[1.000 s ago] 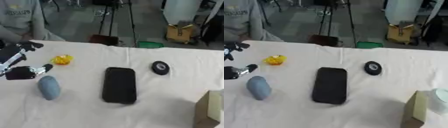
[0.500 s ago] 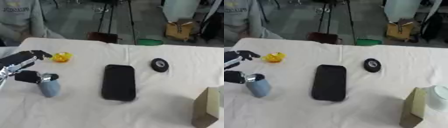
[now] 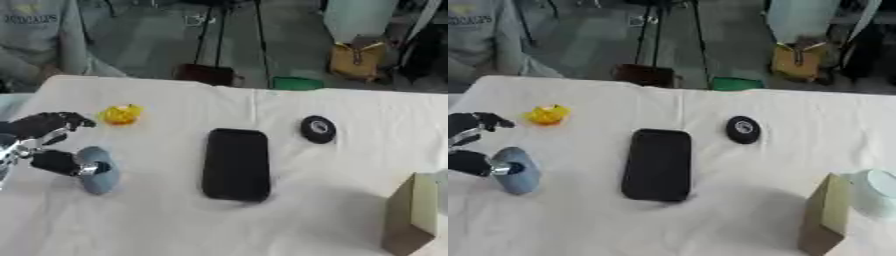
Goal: Pick up objects on the table and place them in the box.
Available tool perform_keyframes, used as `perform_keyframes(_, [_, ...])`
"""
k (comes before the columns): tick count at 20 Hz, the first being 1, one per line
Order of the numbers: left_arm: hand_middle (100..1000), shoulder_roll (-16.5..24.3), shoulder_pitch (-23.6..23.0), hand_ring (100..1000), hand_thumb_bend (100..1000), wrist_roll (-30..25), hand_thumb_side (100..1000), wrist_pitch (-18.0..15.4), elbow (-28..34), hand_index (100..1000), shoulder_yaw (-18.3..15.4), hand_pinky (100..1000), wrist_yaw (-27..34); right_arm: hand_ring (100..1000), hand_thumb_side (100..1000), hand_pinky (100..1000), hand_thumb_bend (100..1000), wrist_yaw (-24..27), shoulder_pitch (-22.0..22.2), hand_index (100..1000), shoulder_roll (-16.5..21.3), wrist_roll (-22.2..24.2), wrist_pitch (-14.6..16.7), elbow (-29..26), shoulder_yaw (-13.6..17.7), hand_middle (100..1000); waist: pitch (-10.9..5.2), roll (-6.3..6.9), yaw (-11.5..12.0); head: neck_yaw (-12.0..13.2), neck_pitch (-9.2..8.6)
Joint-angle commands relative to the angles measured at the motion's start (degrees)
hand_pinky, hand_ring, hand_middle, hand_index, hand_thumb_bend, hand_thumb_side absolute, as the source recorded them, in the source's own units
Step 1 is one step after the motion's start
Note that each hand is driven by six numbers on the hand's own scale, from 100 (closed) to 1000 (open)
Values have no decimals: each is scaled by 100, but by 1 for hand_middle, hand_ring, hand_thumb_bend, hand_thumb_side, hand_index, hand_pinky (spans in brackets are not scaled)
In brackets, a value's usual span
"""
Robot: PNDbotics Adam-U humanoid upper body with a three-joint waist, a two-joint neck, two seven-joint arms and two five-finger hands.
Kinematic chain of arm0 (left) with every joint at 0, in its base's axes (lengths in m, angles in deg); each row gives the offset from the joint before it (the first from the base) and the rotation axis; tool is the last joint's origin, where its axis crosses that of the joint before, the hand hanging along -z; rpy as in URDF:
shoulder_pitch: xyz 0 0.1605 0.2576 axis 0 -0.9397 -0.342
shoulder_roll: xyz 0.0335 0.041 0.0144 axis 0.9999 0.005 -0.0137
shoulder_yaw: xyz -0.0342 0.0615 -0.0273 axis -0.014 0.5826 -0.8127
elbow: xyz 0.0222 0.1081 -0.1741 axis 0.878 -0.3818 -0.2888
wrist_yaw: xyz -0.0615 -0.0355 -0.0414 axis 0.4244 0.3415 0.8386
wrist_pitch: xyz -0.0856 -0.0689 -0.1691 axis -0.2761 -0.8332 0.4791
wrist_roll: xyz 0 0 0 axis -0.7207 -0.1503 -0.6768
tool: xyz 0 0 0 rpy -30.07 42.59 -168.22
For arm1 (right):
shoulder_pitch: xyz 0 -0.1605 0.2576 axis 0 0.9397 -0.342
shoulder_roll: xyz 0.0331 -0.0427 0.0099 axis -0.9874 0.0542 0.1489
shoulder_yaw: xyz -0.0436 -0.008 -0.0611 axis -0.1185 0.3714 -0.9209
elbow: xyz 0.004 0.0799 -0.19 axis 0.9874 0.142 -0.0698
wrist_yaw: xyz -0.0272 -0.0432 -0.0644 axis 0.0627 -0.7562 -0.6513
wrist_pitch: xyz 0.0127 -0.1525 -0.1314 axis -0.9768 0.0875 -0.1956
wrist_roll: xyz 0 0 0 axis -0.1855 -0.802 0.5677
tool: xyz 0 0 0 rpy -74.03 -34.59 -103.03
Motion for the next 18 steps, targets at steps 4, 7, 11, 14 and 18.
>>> perform_keyframes(4, [825, -2, 224, 782, 623, 348, 676, 66, -527, 915, 73, 667, 18, 586, 568, 590, 594, 31, -41, 849, 117, 32, 15, -131, 5, 769, -54, -1, -13, 1, 16])
perform_keyframes(7, [801, -90, 315, 742, 582, 640, 638, 150, -730, 898, 116, 577, 25, 586, 567, 590, 594, 34, -46, 849, 115, 34, 17, -131, 3, 769, -51, -6, -16, 11, 6])
perform_keyframes(11, [800, -169, 414, 730, 573, 842, 616, 135, -882, 895, 219, 566, -16, 585, 566, 589, 594, 36, -47, 849, 103, 41, 16, -131, 0, 769, -44, -8, -29, 23, -4])
perform_keyframes(14, [794, -213, 478, 692, 557, 842, 589, 66, -981, 891, 318, 551, -110, 585, 566, 589, 594, 40, -51, 849, 99, 45, 15, -131, -3, 769, -41, -8, -38, 29, -2])
perform_keyframes(18, [783, -203, 517, 651, 497, 508, 483, -75, -1082, 880, 418, 491, -231, 585, 566, 589, 594, 43, -53, 849, 100, 44, 16, -131, 1, 769, -39, -5, -53, 31, 9])
